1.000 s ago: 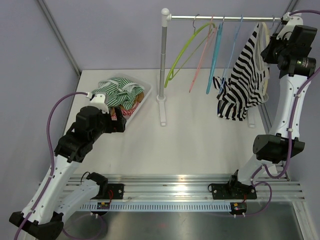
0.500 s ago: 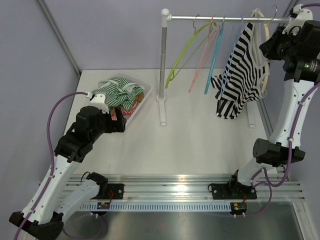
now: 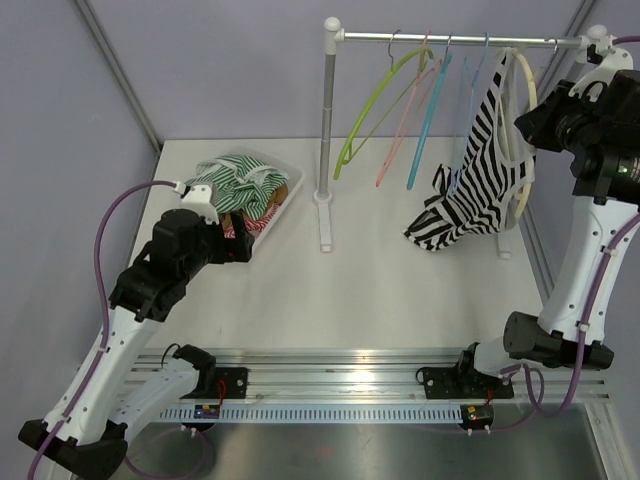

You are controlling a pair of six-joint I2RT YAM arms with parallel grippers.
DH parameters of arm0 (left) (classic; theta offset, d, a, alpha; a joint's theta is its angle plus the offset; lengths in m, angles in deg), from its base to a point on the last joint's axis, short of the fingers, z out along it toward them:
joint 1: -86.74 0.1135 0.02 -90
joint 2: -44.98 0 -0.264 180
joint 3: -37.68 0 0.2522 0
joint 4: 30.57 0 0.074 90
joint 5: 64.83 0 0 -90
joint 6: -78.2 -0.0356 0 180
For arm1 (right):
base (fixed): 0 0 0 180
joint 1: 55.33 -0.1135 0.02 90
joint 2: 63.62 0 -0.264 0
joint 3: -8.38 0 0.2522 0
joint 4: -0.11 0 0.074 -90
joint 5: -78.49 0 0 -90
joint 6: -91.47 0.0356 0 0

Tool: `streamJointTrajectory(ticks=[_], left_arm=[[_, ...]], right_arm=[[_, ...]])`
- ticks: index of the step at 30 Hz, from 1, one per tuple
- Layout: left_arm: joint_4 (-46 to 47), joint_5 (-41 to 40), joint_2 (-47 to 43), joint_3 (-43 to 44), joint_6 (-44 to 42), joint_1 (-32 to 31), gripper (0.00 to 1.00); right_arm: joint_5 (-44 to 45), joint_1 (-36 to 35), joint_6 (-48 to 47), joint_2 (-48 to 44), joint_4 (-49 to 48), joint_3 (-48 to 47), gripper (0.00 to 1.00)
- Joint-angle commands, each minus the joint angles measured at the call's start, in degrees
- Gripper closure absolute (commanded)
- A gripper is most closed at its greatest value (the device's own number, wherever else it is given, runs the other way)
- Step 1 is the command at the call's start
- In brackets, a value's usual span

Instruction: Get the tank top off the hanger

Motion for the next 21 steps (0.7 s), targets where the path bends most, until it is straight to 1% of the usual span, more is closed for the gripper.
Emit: streamJointTrajectory(ticks=[1, 4, 7, 8, 12, 13, 15, 16, 17, 18, 19, 21], left_arm=[[1.7, 1.6, 0.7, 3.7, 0.7, -0.3, 0.01], [1.3, 2.8, 1.3, 5.6, 1.7, -0.3, 0.01], [1.2, 4.1, 2.0, 9.2, 2.8, -1.5, 0.01], [1.1, 4.1, 2.5, 10.5, 3.2, -2.2, 0.01], [1.1, 2.4, 5.3, 16.6, 4.1, -7.0, 0.01], [1.3, 2.4, 6.8, 17.8, 4.3, -9.3, 0.01], [2.4, 1.7, 8.1, 20.5, 4.6, -12.0, 0.01], [3.3, 1.1, 9.2, 21.3, 4.8, -15.4, 0.01], [4.5, 0.4, 9.9, 22.9, 4.6, -17.3, 0.01], [4.9, -2.2, 10.6, 24.0, 4.3, -19.3, 0.01], [5.2, -3.6, 11.4, 25.1, 3.8, -23.3, 0.01], [6.3, -7.0, 14.4, 28.9, 1.7, -27.3, 0.01]], right_arm=[[-1.5, 0.1, 1.4, -5.0, -3.3, 1.5, 1.0], [-1.2, 0.1, 2.1, -6.7, 0.7, 3.4, 1.0], [1.3, 0.0, 3.7, -12.2, 1.2, 9.7, 1.0], [1.2, 0.1, 4.5, -15.7, 1.3, 11.4, 1.0], [0.1, 0.0, 6.1, -24.5, 3.1, 18.9, 1.0], [-1.2, 0.1, 6.3, -26.5, 4.1, 21.7, 1.0], [-2.4, 0.1, 6.9, -31.8, 5.1, 24.3, 1.0], [-3.4, 0.1, 6.9, -33.5, 5.9, 26.5, 1.0], [-3.5, -0.4, 6.9, -36.8, 6.2, 27.5, 1.0], [-3.1, -1.0, 6.9, -38.3, 6.8, 28.2, 1.0], [-1.7, -1.8, 6.8, -39.7, 8.1, 28.8, 1.0], [0.3, -4.1, 6.5, -43.3, 9.5, 29.0, 1.0]])
